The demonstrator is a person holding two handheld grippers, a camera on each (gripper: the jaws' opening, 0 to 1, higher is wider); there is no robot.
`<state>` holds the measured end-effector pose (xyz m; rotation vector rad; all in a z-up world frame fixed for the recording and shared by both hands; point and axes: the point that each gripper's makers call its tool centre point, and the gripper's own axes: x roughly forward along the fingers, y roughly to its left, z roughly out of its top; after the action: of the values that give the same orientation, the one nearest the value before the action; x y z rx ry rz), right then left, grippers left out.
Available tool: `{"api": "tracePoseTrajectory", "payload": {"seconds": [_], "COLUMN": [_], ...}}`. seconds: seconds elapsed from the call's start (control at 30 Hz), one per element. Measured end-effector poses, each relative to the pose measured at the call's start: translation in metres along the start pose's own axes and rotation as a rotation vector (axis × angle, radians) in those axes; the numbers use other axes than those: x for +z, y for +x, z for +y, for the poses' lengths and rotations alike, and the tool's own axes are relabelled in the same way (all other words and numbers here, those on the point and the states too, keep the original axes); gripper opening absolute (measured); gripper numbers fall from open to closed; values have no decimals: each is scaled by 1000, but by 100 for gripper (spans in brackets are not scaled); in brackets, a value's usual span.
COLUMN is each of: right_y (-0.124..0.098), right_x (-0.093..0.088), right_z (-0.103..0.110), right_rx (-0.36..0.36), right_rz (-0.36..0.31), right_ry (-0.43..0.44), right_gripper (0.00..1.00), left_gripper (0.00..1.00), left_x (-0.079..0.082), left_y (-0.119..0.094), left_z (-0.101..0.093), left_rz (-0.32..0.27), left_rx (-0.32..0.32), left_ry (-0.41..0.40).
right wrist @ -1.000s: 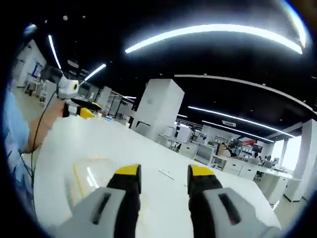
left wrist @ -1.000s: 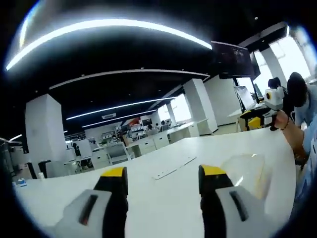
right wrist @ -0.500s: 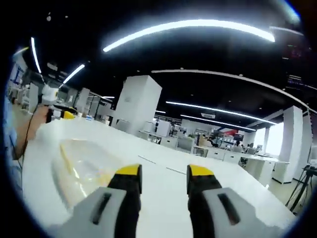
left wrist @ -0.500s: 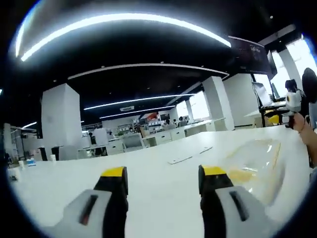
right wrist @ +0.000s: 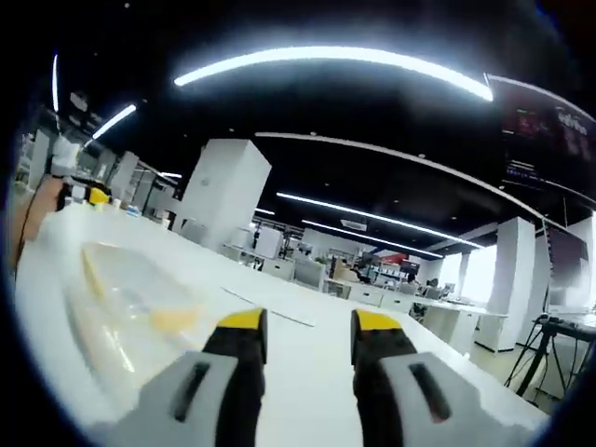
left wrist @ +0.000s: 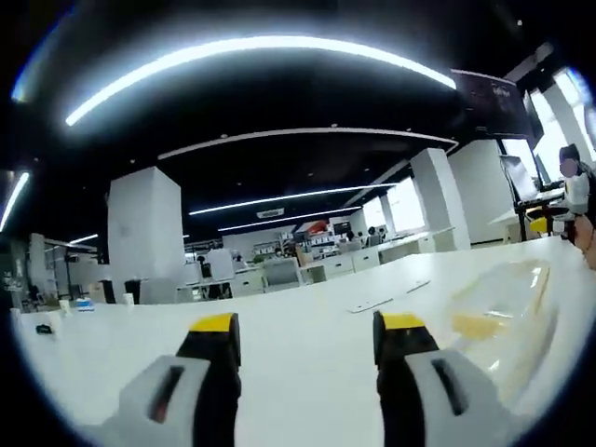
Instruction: Snap each plastic latch of the storage box into its locked position after aligning the lid with the box until every specified latch is closed and the lid sits flush.
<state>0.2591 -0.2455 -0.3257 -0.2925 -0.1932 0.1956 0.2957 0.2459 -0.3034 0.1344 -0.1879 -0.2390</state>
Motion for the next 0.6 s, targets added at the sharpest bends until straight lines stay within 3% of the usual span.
{"api": "tracePoseTrajectory", "payload": {"seconds": [0.23,0.6], "right_y": [2,2], "right_x": [-1,2], "right_z": [5,11], "right_rx": [26,41], "right_rz": [6,4], "right_ry": [8,-18], "right_gripper": [34,34], "left_gripper": [58,58], "left_x": [-1,-6], "left_y": [4,4], "left_z": [-9,-6], "left_rz": [-8,8], "left_rx": [-31,-20], "left_ry": [-50,-48]}}
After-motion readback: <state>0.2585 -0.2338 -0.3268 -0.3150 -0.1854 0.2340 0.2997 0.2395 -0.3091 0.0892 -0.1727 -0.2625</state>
